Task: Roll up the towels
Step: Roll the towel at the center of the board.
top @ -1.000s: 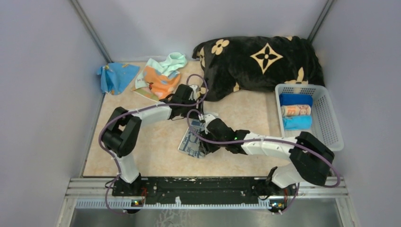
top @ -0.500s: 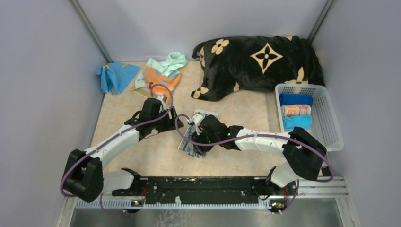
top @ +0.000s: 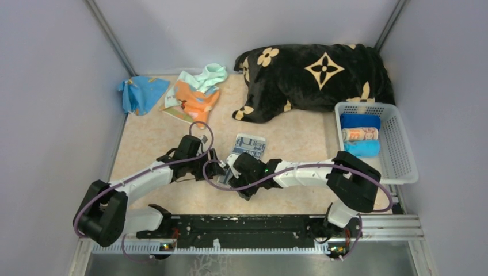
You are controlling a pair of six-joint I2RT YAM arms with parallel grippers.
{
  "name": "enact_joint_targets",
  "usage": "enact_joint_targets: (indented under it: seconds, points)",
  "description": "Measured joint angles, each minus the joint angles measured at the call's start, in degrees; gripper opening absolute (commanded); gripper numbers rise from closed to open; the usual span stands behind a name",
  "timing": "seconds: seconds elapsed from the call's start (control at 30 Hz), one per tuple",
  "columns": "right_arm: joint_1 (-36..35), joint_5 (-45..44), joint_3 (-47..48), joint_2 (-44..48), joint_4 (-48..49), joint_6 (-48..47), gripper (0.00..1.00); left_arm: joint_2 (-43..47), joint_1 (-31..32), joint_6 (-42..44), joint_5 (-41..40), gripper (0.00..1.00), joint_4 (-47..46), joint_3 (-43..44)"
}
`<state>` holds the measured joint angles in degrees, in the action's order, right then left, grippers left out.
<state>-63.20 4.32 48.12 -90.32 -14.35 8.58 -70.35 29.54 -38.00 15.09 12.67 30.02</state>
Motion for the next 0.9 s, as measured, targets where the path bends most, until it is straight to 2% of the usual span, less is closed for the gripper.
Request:
enact_joint_targets:
  seconds: [0.17,0.43,0.67,0.9]
  points:
    - [-2.91,-5.33,2.93,-3.13,-2.71,-1.62,0.52,-0.02,-0.02,-0.81,-1.53,0.74,0.98,-0.48]
    - [-4.46,-11.17,7.23,-6.82,-6.78,-3.98,0.24,2.38,-3.10,-4.02,-4.02,0.76,3.43,-0.98]
    - [-4.24,-11.15,8.92,-7.93,-8.07,-4.37,0.25,4.37,-4.81,-7.26,-4.20,0.75,5.86,-1.25]
    - [-4.22,-10.64,9.44,-8.39,-8.07,-4.31,0.26,0.98,-2.51,-10.36,-2.34,0.70,5.79,-1.11]
